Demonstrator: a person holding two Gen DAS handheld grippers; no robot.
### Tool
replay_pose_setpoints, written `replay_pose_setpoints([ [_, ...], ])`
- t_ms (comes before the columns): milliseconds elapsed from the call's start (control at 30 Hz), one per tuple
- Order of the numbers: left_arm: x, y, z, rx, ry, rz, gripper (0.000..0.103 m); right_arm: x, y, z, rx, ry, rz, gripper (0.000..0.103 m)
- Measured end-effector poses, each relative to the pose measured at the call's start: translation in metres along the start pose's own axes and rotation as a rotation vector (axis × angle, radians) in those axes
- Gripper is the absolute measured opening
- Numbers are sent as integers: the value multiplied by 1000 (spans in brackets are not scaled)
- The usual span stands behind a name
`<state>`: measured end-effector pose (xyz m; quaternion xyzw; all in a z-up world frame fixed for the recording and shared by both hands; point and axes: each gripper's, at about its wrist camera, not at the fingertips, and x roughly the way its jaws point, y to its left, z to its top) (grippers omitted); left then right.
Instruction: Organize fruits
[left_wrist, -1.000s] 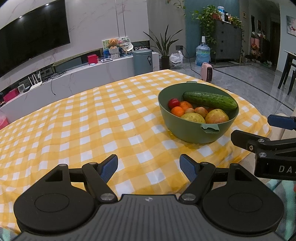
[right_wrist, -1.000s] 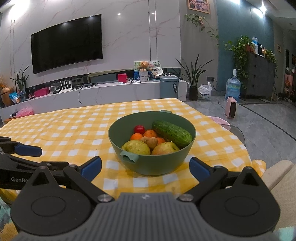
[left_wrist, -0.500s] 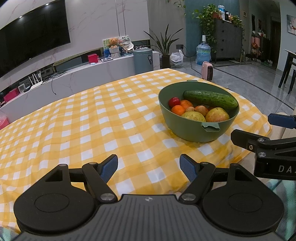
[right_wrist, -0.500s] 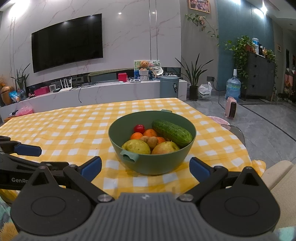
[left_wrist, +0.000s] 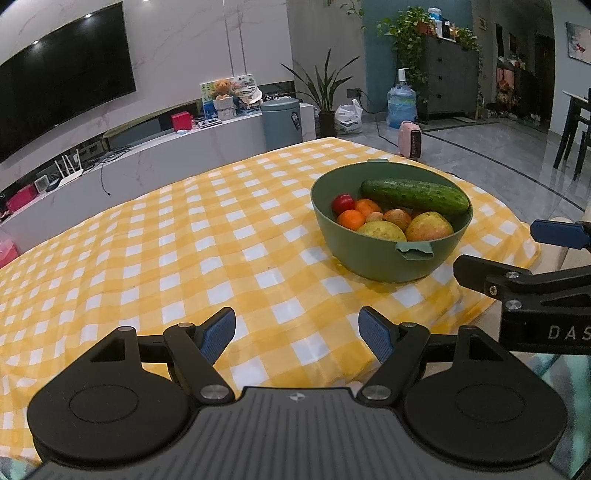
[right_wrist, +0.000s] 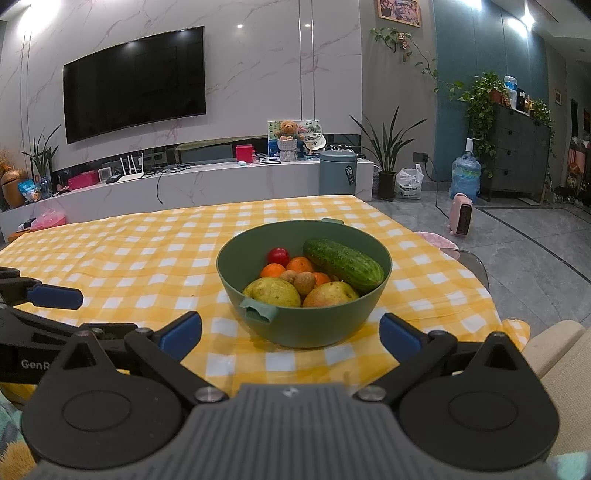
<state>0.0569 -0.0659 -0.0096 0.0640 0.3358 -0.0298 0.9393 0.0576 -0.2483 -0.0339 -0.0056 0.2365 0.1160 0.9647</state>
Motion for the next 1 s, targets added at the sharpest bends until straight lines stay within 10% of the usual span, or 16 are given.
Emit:
replay_pose_setpoints([
  [1000, -6, 6, 1, -25, -4, -9, 89, 2, 1, -1, -16, 4, 2, 99],
])
